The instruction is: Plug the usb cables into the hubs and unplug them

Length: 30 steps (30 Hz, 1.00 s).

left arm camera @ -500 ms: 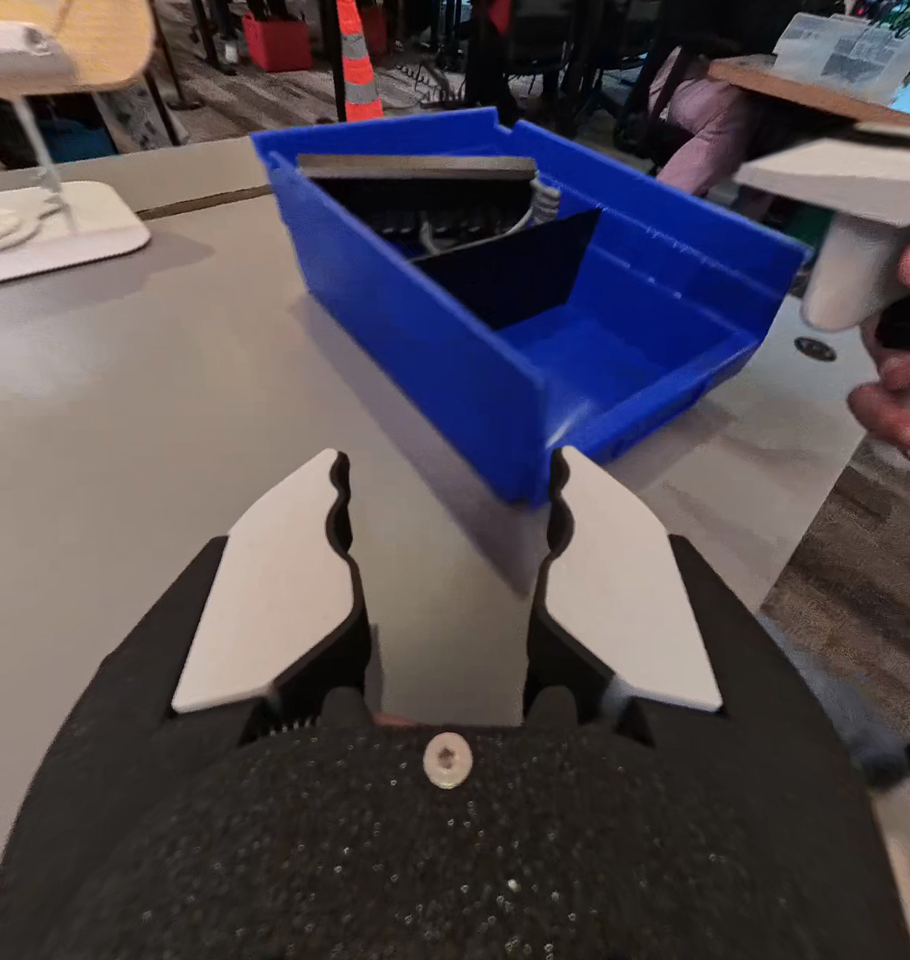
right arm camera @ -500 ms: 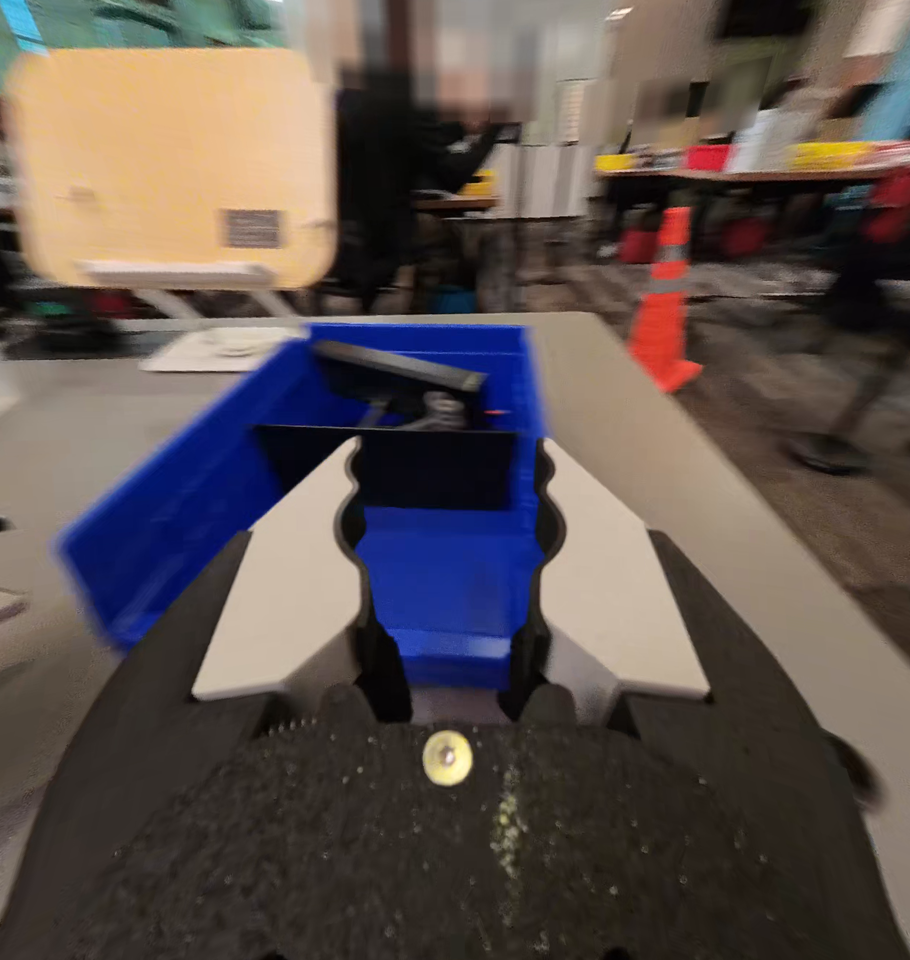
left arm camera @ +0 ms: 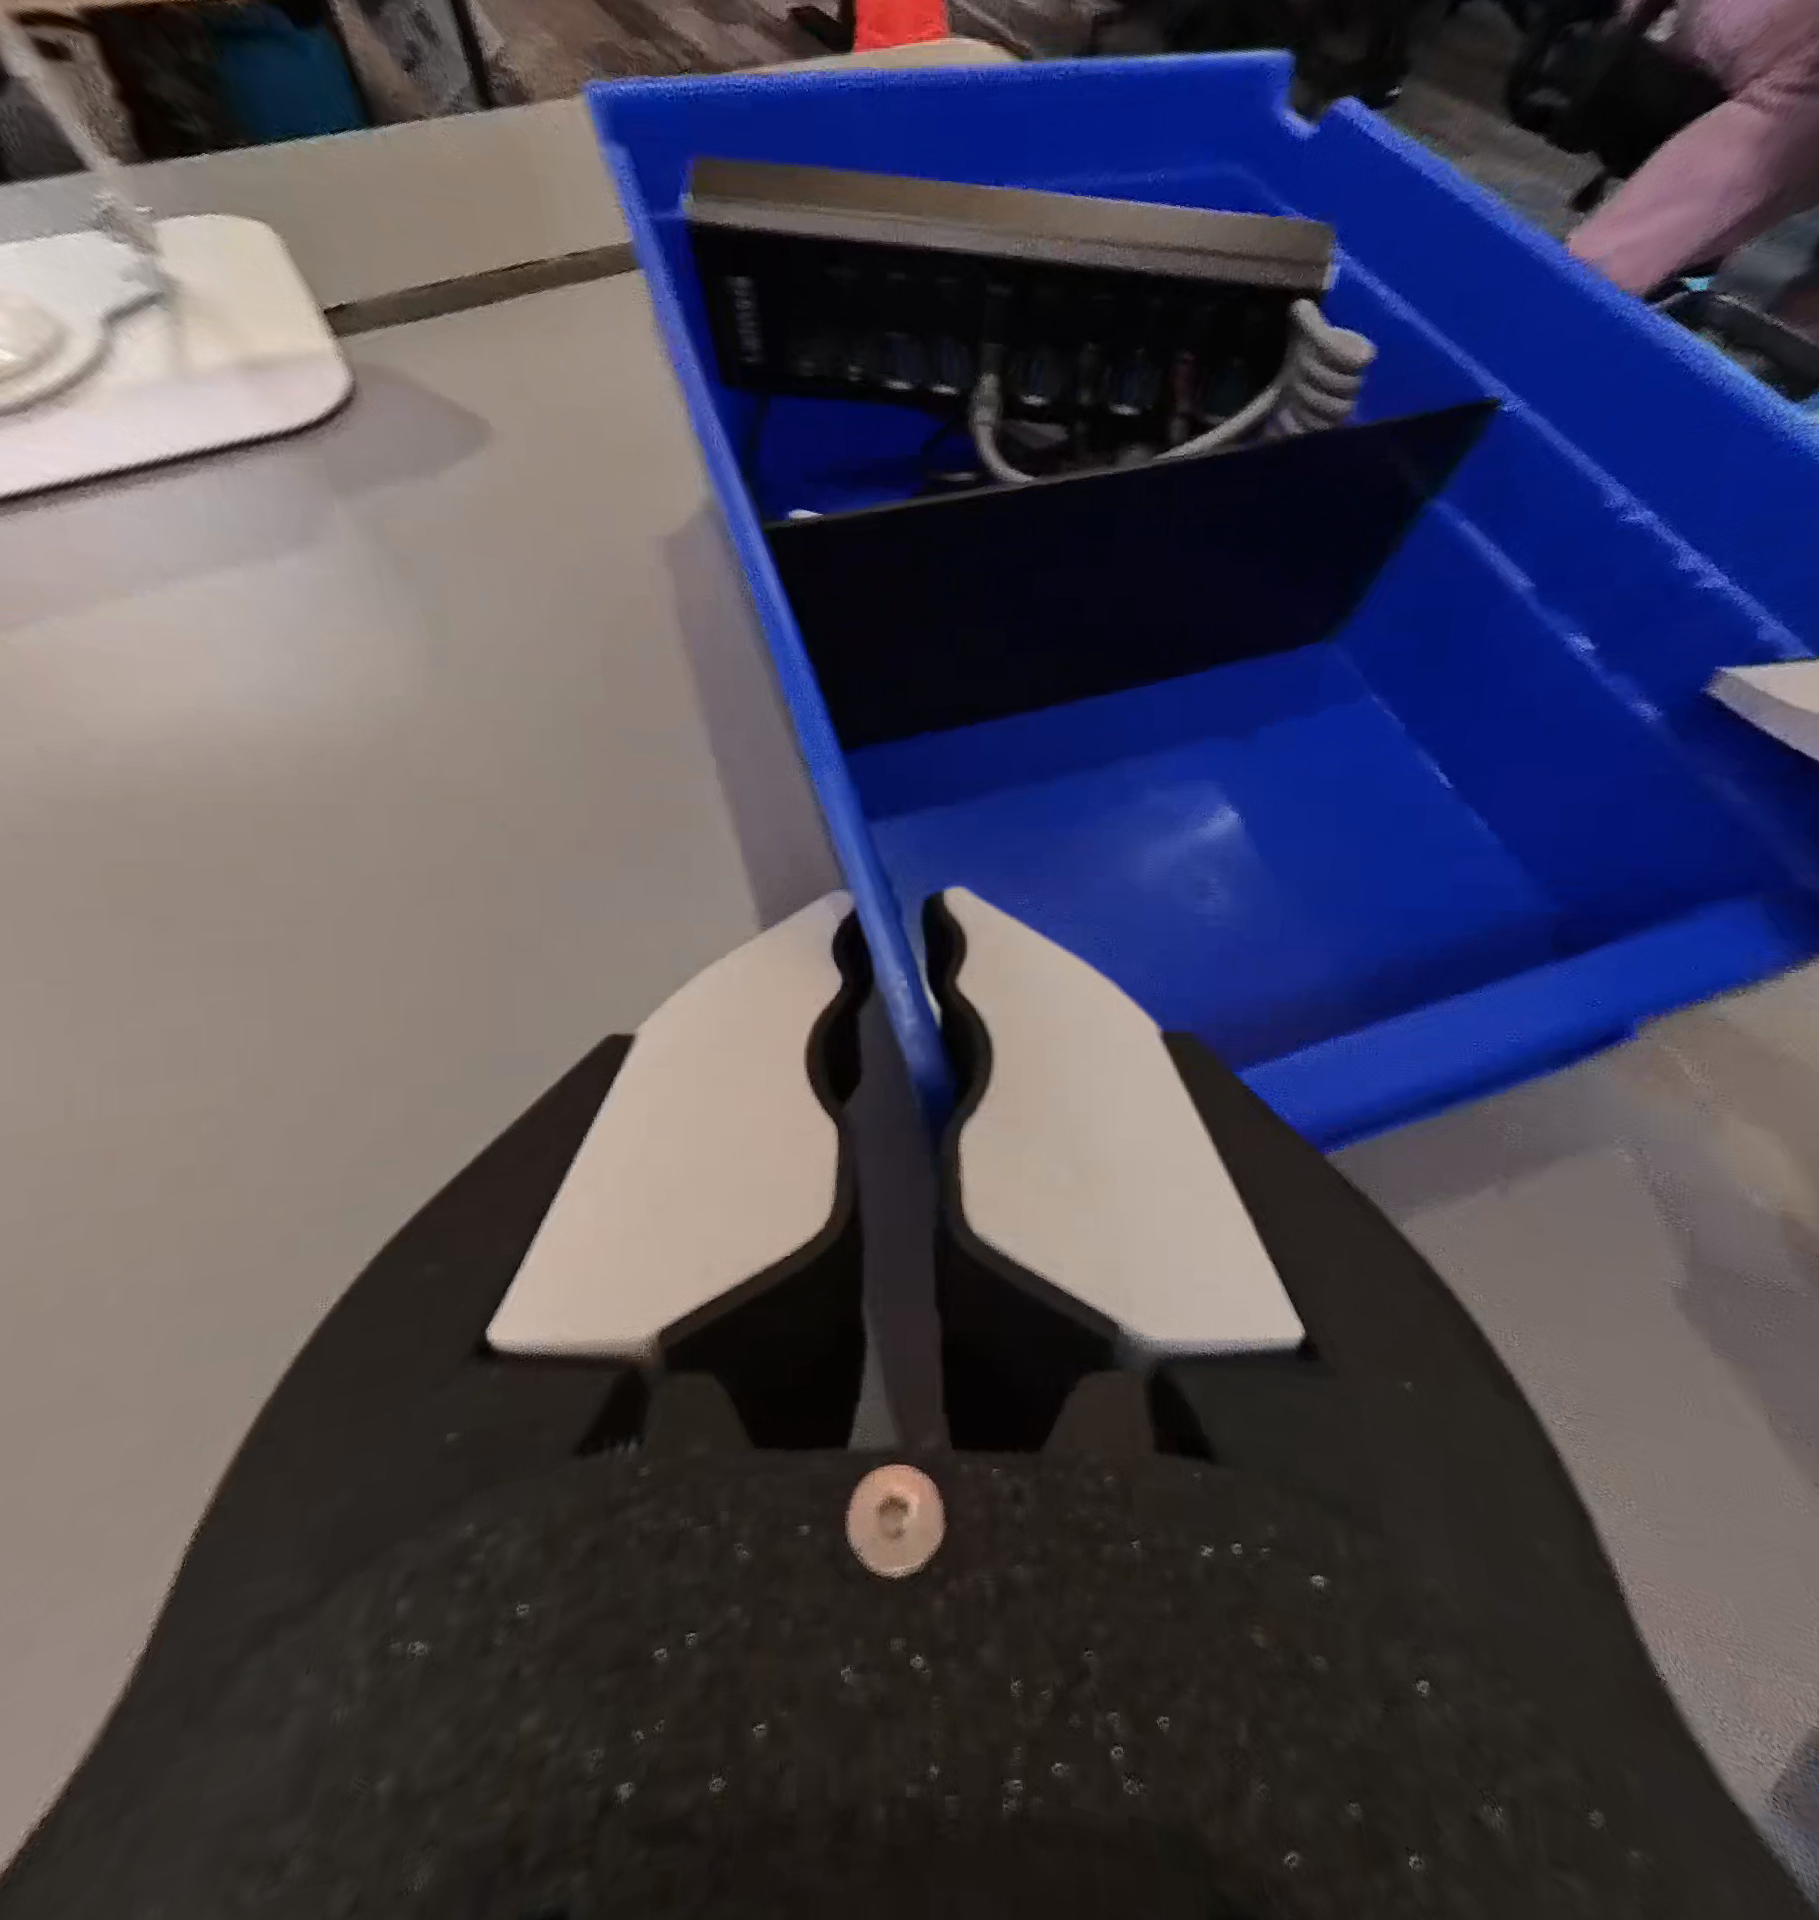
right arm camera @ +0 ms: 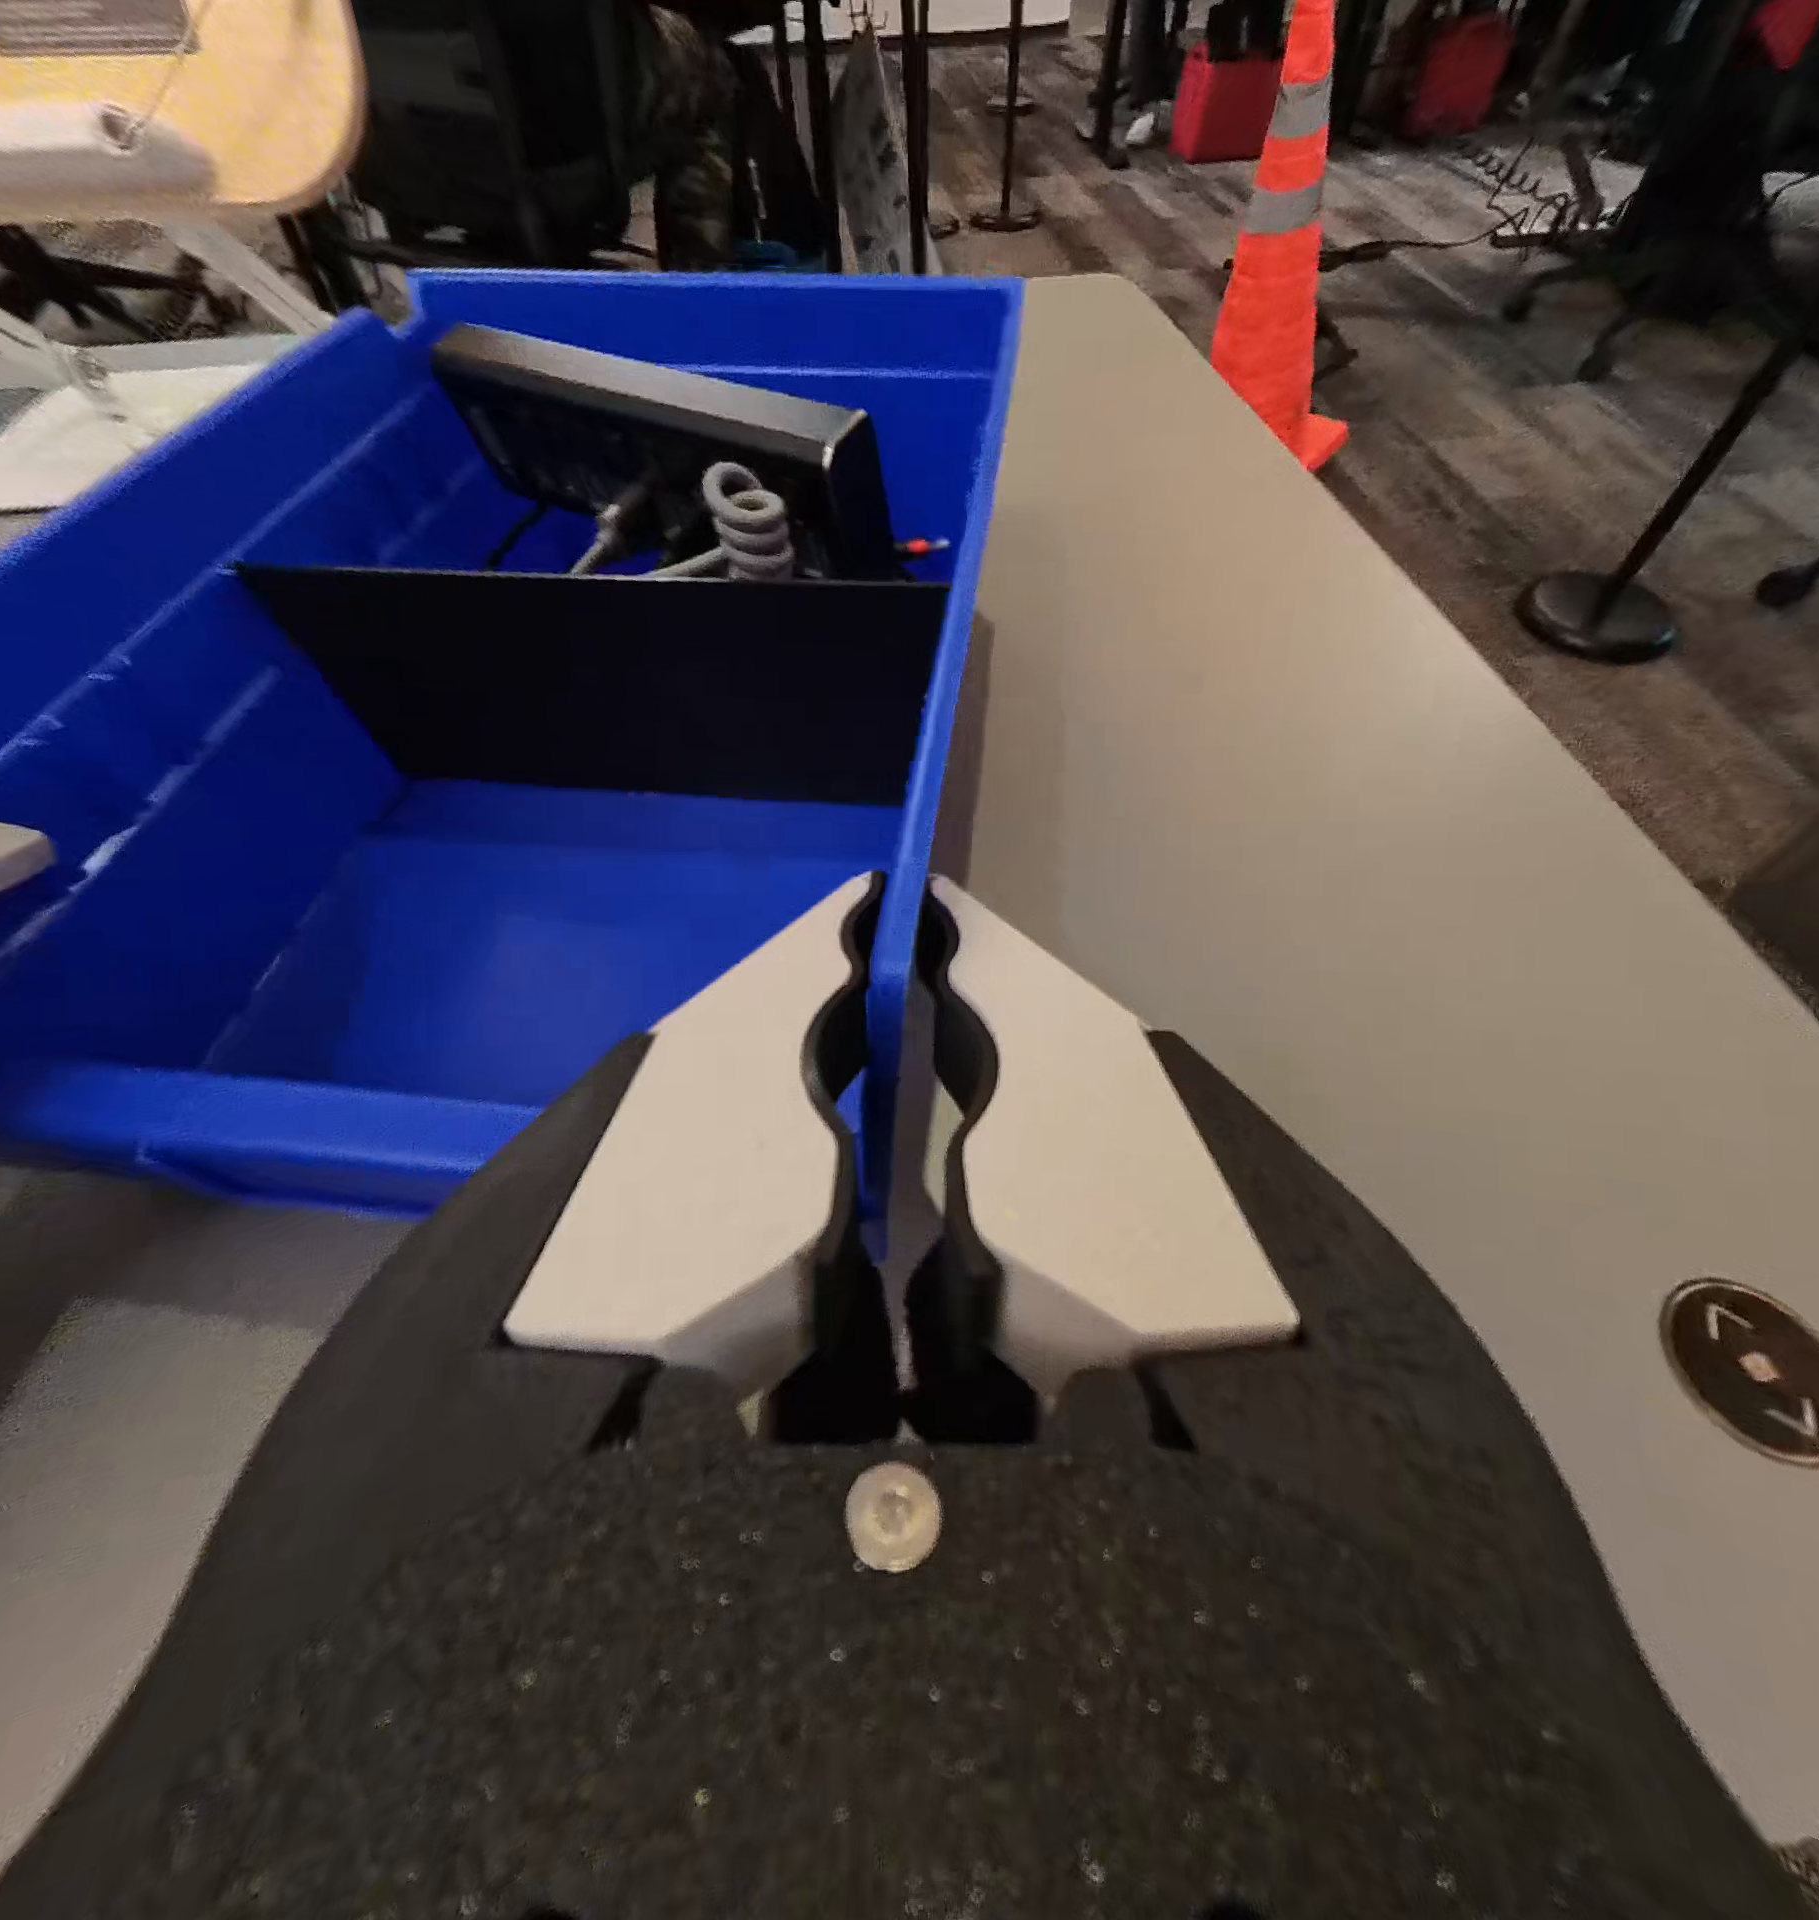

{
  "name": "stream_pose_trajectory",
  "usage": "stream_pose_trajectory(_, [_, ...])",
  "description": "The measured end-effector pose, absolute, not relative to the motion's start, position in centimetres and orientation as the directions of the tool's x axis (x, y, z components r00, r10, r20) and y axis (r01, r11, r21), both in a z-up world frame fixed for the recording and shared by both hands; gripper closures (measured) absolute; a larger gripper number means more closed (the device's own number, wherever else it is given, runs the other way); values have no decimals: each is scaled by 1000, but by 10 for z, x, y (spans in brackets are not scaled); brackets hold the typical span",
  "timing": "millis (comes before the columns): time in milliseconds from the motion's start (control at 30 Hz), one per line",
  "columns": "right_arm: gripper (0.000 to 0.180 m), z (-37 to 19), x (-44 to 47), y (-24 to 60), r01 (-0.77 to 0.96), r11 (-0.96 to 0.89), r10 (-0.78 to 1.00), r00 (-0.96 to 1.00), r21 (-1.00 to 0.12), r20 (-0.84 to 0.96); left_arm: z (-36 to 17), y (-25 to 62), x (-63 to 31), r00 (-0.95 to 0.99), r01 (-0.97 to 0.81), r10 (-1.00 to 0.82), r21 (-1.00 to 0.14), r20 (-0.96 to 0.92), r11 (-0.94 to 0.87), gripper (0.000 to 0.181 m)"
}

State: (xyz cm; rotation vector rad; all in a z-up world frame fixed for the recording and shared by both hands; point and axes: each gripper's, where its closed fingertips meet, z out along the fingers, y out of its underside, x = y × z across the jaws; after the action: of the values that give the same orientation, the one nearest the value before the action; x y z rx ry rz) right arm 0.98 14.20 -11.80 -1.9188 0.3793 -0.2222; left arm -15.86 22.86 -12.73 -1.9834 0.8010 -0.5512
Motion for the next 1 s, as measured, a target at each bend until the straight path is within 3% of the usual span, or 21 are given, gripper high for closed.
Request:
stream_pose_trajectory(33, [176, -116, 3, 143, -151, -338, -371, 928, -929, -15, -127, 233, -166, 705, -304, -705, -867, 74, -395, 173])
stream_pose_trajectory(367, [176, -99, -112, 190, -99, -289, -252, 967, -952, -24, -104, 256, -295, 836, -252, -548, -896, -11, -366, 177])
stream_pose_trajectory(700, [175, -123, -195, 243, 15, -364, -51, 998, -931, 36, -124, 270, -384, 906, -170, -422, -877, 40, -450, 173])
stream_pose_trajectory(833, [174, -122, -193, 242, 15, -363, 44, 999, -932, -1, -122, 258, -380, 865, -161, -495, -884, 88, -439, 163])
stream_pose_trajectory(900, [156, -120, -196, 229, 75, -365, 141, 990, -928, 24, -108, 249, -388, 837, -127, -530, -893, 137, -432, 144])
stream_pose_trajectory(1000, [142, -119, -187, 204, 133, -360, 190, 979, -923, 67, -90, 245, -440, 865, -58, -469, -891, 181, -450, 133])
